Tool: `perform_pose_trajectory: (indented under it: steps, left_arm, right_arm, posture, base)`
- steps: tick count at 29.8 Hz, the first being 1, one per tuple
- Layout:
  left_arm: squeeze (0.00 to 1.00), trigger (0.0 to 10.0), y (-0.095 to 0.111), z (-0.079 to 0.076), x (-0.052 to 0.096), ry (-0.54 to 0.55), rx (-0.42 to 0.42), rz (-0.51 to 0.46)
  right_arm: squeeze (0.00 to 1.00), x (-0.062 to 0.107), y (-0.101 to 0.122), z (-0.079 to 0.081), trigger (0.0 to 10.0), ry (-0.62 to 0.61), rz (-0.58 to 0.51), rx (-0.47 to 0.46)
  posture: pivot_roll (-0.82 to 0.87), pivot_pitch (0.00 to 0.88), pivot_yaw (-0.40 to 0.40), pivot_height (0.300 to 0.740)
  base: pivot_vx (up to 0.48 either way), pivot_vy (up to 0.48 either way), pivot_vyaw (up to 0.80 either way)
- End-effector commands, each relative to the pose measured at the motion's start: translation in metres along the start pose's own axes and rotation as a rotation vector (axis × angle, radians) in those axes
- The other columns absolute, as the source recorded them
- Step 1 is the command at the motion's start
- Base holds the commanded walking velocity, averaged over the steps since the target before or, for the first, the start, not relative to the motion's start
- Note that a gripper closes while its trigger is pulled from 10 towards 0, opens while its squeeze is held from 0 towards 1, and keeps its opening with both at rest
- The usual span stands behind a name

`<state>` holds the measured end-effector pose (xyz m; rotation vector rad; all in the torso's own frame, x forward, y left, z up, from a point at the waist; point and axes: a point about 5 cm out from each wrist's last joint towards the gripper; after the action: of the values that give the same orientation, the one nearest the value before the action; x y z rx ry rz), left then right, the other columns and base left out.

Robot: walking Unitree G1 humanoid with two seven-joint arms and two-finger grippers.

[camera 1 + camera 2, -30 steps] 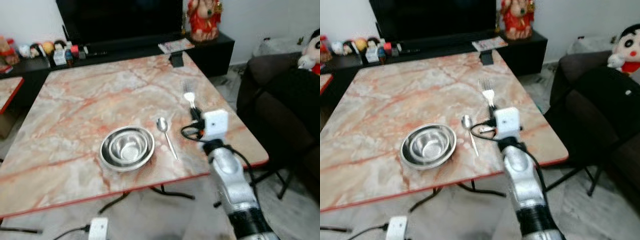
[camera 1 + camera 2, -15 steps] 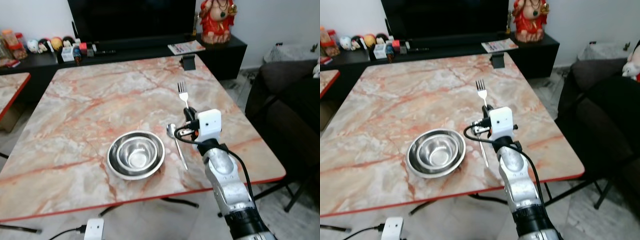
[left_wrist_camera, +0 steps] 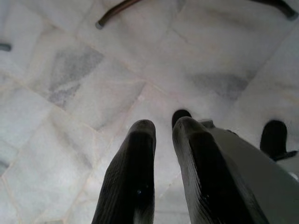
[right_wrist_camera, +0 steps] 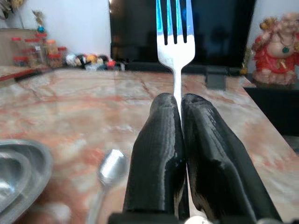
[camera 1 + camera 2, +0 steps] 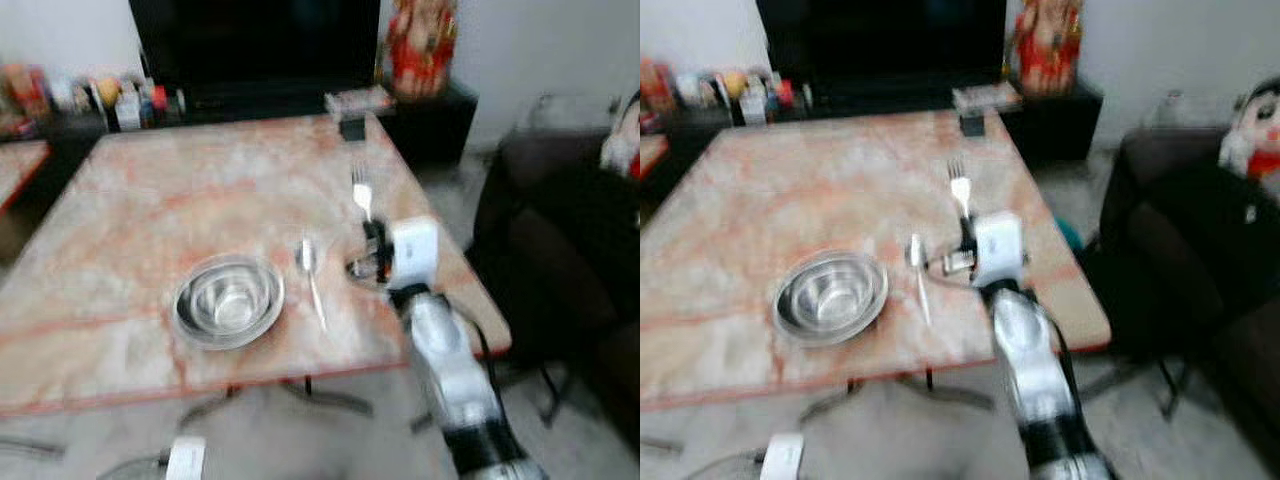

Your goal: Setting the table

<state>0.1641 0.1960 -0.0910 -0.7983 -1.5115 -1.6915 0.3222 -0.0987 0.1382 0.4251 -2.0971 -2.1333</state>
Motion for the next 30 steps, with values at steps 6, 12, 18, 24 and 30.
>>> perform_pose_trajectory:
  steps: [6, 12, 18, 24, 30]
  left_arm:
    - [0.0, 10.0, -0.0028, 0.0035, 0.0006, 0.016, 0.003, 0.009]
    - [0.0, 10.0, -0.0019, 0.003, 0.0004, 0.019, 0.008, 0.006]
    - [0.0, 10.0, -0.0018, 0.0037, 0.0004, 0.022, 0.006, 0.005]
    - [0.0, 10.0, -0.0012, 0.0045, 0.0003, 0.021, -0.001, 0.003]
    - [0.0, 10.0, 0.0, 0.0043, 0.0001, 0.022, 0.001, 0.001]
  right_arm:
    - [0.0, -0.0015, 0.0025, 0.0, 10.0, 0.005, -0.001, 0.009]
    - [0.0, -0.0007, 0.001, 0.0033, 10.0, 0.025, 0.007, 0.031]
    - [0.0, 0.0006, -0.002, 0.0013, 10.0, 0.001, 0.02, 0.002]
    - [0.0, 0.0017, -0.007, 0.0007, 10.0, -0.01, 0.044, 0.002]
    - [0.0, 0.0013, -0.0065, 0.001, 10.0, -0.009, 0.045, -0.001]
  posture:
    - [-0.09, 0.0, 0.04, 0.74]
    - [-0.09, 0.0, 0.038, 0.74]
    - [-0.09, 0.0, 0.041, 0.74]
    - [-0.09, 0.0, 0.045, 0.74]
    - [-0.09, 0.0, 0.042, 0.74]
  base:
    - [0.0, 0.0, 0.0]
    - [0.0, 0.0, 0.07]
    - [0.107, 0.0, 0.0]
    - [0.362, 0.0, 0.0]
    - [0.353, 0.0, 0.0]
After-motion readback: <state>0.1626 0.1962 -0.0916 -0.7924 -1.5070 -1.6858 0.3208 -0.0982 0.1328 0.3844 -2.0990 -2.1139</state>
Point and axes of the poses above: a point about 5 cm out from each wrist's last joint towards the gripper, its own x axis pointing back from the gripper into the wrist, its own y axis along the axis of the wrist's last joint, z = x × y, and after that the axes turned 4 degrees about -x, right-handed
